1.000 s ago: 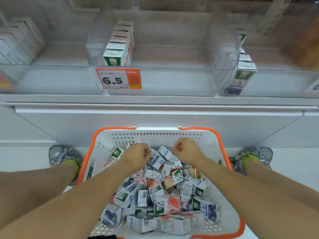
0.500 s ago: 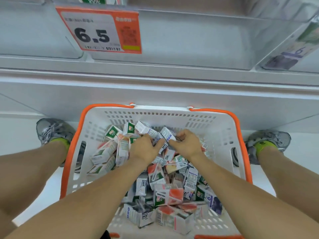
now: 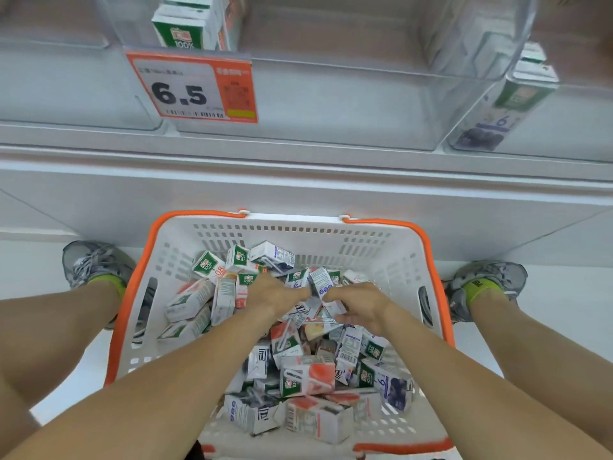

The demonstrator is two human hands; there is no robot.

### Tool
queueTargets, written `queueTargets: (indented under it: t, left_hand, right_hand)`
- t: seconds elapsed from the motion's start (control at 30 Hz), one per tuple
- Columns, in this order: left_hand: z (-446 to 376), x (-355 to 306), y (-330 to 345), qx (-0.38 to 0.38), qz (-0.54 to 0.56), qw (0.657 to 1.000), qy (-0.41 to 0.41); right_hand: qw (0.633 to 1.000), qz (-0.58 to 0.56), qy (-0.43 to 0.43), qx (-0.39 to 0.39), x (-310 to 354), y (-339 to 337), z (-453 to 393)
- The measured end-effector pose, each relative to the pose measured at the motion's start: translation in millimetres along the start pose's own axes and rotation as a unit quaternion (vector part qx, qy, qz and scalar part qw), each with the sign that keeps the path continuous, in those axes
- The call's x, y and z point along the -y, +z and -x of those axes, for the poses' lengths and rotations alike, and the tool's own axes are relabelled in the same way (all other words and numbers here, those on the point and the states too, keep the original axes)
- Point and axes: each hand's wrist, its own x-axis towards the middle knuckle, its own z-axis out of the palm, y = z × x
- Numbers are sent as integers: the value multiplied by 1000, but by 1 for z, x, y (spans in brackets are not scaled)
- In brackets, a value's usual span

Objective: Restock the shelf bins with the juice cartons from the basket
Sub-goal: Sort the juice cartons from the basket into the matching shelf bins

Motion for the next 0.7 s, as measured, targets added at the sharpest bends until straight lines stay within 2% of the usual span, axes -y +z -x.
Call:
queueTargets:
  t: [0.07, 0.17, 0.33, 0.4, 0.53, 0.7]
  left_hand:
    - [8, 1, -7, 50, 98, 993, -29]
    - [22, -5, -23, 126, 224, 964, -62]
    - [47, -31, -53, 214, 317, 923, 32]
    - [65, -46, -68, 230, 291, 925, 86]
    - [107, -81, -111, 202, 189, 941, 193]
    - [140, -108, -166, 164, 92, 942, 278]
  right_hand:
    - [999, -30, 3, 30, 4, -3, 12]
    - [997, -25, -21, 77, 23, -10, 34]
    - [987, 42, -100, 120, 81, -21, 88]
    - [979, 60, -143, 129, 103, -24, 117]
    - [964, 37, -208, 161, 136, -32, 164]
    - [947, -24, -235, 218, 155, -43, 185]
